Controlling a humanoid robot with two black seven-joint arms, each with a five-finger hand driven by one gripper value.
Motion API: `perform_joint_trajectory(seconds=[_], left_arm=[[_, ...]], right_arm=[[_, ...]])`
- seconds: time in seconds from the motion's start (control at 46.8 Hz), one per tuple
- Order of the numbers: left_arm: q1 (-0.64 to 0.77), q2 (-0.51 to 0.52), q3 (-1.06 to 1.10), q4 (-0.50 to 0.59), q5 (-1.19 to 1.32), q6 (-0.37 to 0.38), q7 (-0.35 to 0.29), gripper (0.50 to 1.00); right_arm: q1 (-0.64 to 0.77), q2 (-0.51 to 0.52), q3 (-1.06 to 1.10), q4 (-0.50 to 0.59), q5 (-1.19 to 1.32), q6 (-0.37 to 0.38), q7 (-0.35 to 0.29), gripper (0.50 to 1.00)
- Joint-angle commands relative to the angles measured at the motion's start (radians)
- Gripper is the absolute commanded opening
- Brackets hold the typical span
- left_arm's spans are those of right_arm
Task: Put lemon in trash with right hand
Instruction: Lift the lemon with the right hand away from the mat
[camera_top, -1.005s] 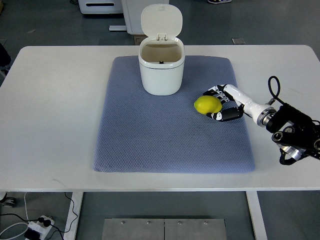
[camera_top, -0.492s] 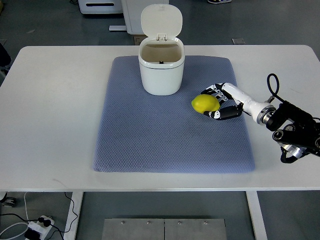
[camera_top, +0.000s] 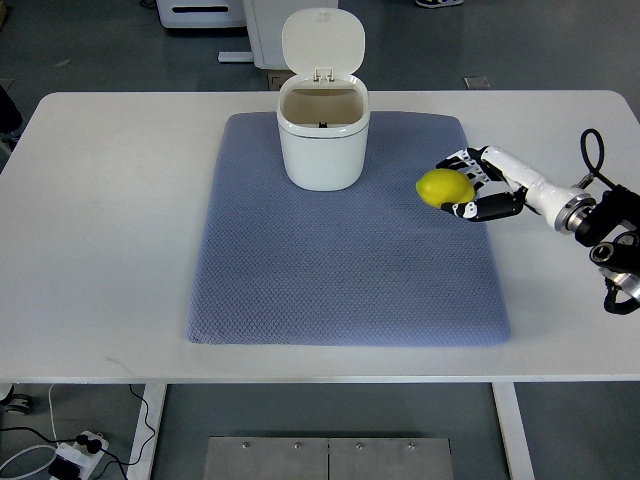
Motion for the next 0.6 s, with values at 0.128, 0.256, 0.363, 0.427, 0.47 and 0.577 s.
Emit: perform_joint_trajectory(seconds=[0.128, 0.256, 0.363, 0.427, 0.47, 0.577], left_arm=[[0.0, 0.0, 0.0, -0.001, 0.0, 0.0, 0.0, 1.0], [0.0, 0.0, 0.0, -0.001, 0.0, 0.0, 0.0, 1.0], [0.001, 0.0, 0.0, 0.001, 0.0, 0.0, 0.0, 1.0], [0.001, 0.0, 0.0, -0.001, 0.0, 0.0, 0.0, 1.0], [0.0, 0.0, 0.0, -0.001, 0.0, 0.0, 0.002, 1.0], [0.0, 0.0, 0.0, -0.001, 0.0, 0.0, 0.0, 1.0]], right_arm=[[0.063, -0.114, 0.052, 0.0, 0.063, 0.108, 0.001, 0.5], [0.115, -0.158, 0.072, 0.0, 0.07, 0.165, -0.006, 0.5], [0.163, -0.178, 0.072, 0.0, 0.095, 0.205, -0.011, 0.5], [0.178, -0.184, 0.072, 0.0, 0.104, 0.219, -0.011, 0.5], [0.186, -0.189, 0.072, 0.0, 0.106, 0.223, -0.013, 0.5], [0.194, -0.187, 0.072, 0.0, 0.106, 0.225, -0.016, 0.5]])
